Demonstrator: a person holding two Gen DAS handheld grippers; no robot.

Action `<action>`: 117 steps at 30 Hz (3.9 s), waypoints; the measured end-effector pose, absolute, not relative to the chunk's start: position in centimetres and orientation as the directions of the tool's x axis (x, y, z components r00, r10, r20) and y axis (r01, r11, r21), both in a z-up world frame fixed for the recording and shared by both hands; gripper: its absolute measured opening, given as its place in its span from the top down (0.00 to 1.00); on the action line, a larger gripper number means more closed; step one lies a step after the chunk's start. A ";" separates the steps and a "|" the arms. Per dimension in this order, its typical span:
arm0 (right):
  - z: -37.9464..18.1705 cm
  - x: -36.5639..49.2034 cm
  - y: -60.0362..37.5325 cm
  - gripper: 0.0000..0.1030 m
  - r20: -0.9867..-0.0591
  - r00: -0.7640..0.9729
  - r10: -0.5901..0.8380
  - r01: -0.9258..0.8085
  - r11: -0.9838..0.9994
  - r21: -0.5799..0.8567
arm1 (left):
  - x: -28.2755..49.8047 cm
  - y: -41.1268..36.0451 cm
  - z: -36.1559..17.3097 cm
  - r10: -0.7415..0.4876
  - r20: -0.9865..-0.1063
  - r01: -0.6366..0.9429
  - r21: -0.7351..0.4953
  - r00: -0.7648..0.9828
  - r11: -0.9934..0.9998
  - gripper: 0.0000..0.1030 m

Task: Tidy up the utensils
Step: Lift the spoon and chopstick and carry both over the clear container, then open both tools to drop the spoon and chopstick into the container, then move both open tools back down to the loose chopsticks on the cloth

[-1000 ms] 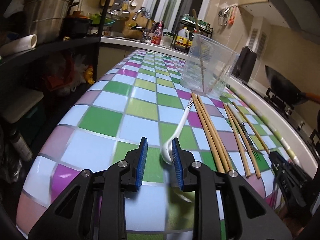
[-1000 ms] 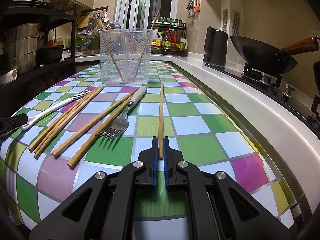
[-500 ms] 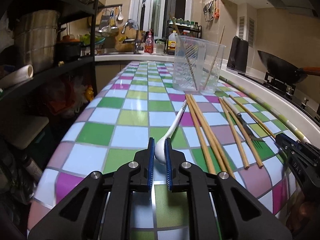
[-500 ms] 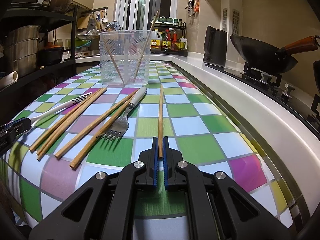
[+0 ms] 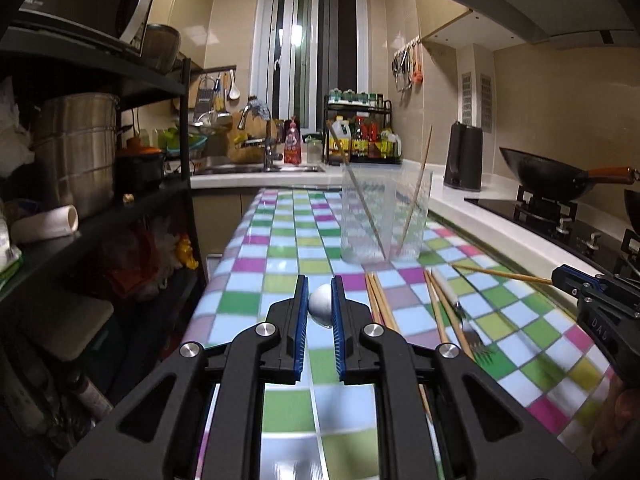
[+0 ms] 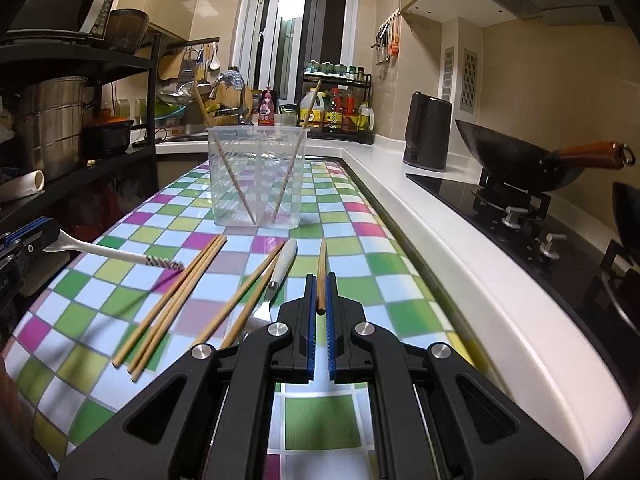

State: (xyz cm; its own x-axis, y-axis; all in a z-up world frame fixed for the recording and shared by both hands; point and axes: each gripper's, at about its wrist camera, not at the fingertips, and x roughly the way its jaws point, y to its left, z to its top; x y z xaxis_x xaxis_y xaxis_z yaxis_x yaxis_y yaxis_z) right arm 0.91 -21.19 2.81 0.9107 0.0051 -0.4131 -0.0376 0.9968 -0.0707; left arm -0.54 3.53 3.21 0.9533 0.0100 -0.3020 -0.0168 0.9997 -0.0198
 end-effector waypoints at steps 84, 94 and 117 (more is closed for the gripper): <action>16.9 31.6 -17.5 0.94 -0.561 0.768 0.308 -0.243 0.951 0.190 | 34.0 -1.6 13.0 -0.212 -0.790 0.298 -0.039 0.575 0.954 0.88; 17.9 28.0 -19.3 0.71 -0.578 0.762 0.290 -0.225 0.957 0.183 | 31.1 0.5 16.6 -0.250 -0.674 0.266 -0.082 0.695 0.961 0.67; 1.5 10.0 -22.6 0.95 -0.680 0.650 0.339 -0.215 0.940 0.263 | 6.6 2.1 2.2 -0.192 -0.579 0.177 -0.084 0.793 0.981 0.92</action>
State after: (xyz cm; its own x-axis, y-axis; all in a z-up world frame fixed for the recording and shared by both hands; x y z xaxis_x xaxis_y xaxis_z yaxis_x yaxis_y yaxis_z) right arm 10.04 -22.57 1.45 0.6504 0.3392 -0.6797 -0.2152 0.9404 0.2634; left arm 6.59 2.10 2.23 0.7926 -0.1924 -0.5786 0.1771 0.9806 -0.0835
